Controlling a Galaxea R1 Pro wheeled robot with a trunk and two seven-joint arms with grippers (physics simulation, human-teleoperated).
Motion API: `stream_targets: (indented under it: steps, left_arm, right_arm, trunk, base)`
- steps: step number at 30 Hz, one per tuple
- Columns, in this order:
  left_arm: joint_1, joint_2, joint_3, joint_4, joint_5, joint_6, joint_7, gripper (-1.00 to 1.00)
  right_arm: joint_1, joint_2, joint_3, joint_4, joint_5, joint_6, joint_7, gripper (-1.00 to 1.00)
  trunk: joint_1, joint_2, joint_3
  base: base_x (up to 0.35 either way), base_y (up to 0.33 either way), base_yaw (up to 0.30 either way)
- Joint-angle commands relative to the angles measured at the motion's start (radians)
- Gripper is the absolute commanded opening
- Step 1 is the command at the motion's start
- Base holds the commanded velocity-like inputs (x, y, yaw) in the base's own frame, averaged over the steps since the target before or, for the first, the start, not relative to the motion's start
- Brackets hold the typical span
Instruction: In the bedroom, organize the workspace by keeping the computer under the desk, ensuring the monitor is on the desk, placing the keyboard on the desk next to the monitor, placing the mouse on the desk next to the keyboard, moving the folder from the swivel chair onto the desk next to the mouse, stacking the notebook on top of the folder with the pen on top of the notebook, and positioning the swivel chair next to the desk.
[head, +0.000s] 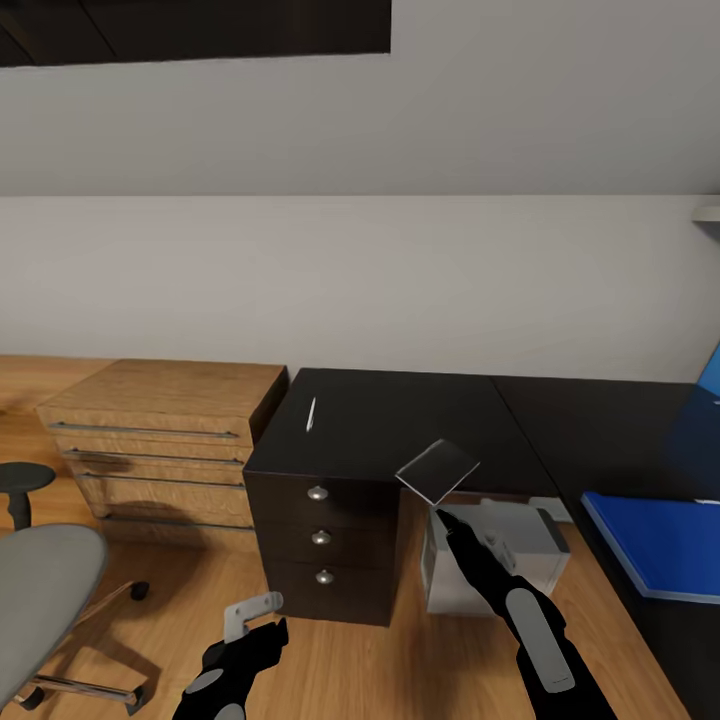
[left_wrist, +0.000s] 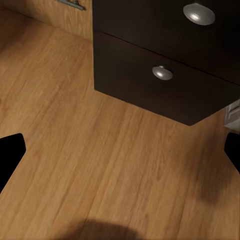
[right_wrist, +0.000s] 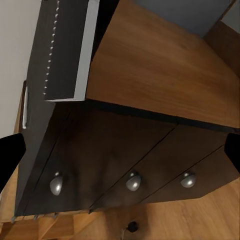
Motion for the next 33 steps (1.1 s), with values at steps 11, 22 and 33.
stream_targets:
  steps: [11, 22, 33]
  left_arm:
    - [-0.001, -0.001, -0.006, 0.009, 0.006, 0.004, 0.007, 1.00]
    - [-0.001, -0.006, -0.009, 0.034, 0.006, 0.004, 0.007, 1.00]
    - [-0.001, -0.006, -0.008, 0.043, 0.006, 0.003, 0.007, 1.00]
  right_arm:
    - [-0.001, 0.001, -0.027, -0.001, -0.007, 0.007, 0.000, 1.00]
    - [-0.001, -0.022, -0.029, 0.004, -0.222, 0.017, -0.005, 1.00]
    - [-0.001, -0.025, -0.028, 0.006, -0.237, 0.017, -0.005, 1.00]
  trunk:
    - [0.000, -0.001, -0.001]
    - [0.000, -0.001, -0.001]
    - [0.000, -0.001, -0.001]
  base:
    - [0.115, 0.000, 0.000]
    - [0.015, 0.001, 0.000]
    - [0.124, 0.052, 0.000]
